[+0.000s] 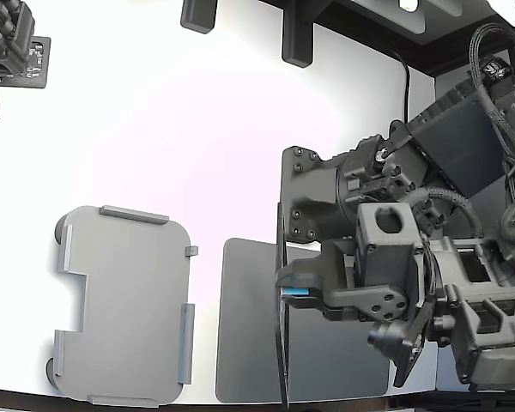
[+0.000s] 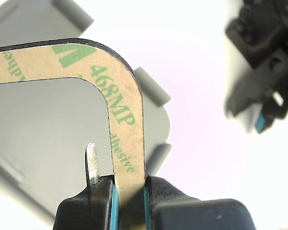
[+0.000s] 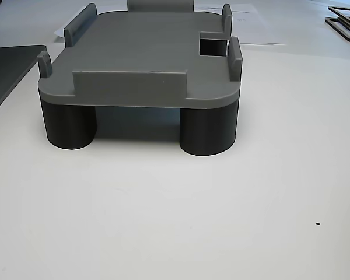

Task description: Move top rectangular frame to the holder.

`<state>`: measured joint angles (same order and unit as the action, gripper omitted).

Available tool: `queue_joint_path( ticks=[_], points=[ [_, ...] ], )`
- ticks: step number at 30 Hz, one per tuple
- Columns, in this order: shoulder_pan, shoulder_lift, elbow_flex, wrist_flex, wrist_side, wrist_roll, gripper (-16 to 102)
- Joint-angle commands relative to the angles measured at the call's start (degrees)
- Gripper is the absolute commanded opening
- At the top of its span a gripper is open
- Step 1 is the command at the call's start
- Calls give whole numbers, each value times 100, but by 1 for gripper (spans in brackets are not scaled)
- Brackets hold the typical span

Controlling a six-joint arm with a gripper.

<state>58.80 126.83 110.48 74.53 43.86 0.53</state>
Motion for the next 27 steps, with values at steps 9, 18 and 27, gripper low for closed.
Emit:
queue_joint_path(
  ticks=[9,18,27],
  points=[
    [-1371,158,-290,-703,-1160,1371,-12],
    [-1749,483,-141,-870,-1591,1907,-13],
    [-1890,835,105,-896,-1169,3542,-13]
  ],
)
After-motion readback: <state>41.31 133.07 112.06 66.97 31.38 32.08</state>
